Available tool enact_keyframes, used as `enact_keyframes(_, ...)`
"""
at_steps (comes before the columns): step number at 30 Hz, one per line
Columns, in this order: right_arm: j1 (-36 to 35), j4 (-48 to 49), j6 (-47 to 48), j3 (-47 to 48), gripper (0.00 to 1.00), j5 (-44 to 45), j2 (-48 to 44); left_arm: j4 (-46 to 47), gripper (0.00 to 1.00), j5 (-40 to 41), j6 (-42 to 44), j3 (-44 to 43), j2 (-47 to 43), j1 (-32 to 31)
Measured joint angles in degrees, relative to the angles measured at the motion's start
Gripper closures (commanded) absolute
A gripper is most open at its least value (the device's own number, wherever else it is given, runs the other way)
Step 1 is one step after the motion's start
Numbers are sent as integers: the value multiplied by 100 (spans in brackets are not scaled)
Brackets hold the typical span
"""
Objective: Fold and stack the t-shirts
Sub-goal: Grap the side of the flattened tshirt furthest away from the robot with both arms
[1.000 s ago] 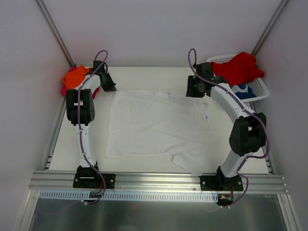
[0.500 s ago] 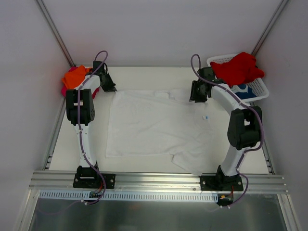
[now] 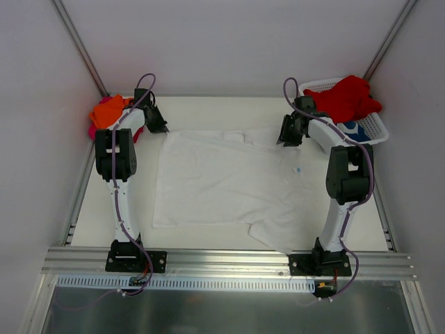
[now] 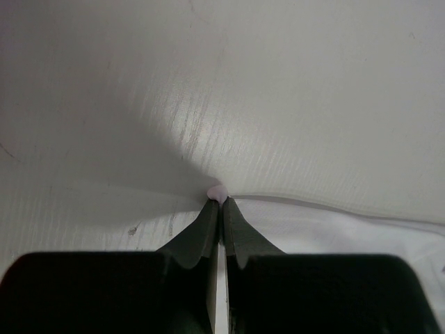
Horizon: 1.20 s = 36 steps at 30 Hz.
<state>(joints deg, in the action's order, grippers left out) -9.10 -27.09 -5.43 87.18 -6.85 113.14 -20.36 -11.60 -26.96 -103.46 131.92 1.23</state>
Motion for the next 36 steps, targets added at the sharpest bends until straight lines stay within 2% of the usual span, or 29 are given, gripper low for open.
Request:
enact_keyframes(17, 129, 289, -186, 0, 63, -345, 588, 31, 100, 2, 0, 37, -24, 0)
enact_keyframes(36, 356, 402, -221, 0, 63, -442, 599, 48, 100, 4, 0, 79, -46, 0)
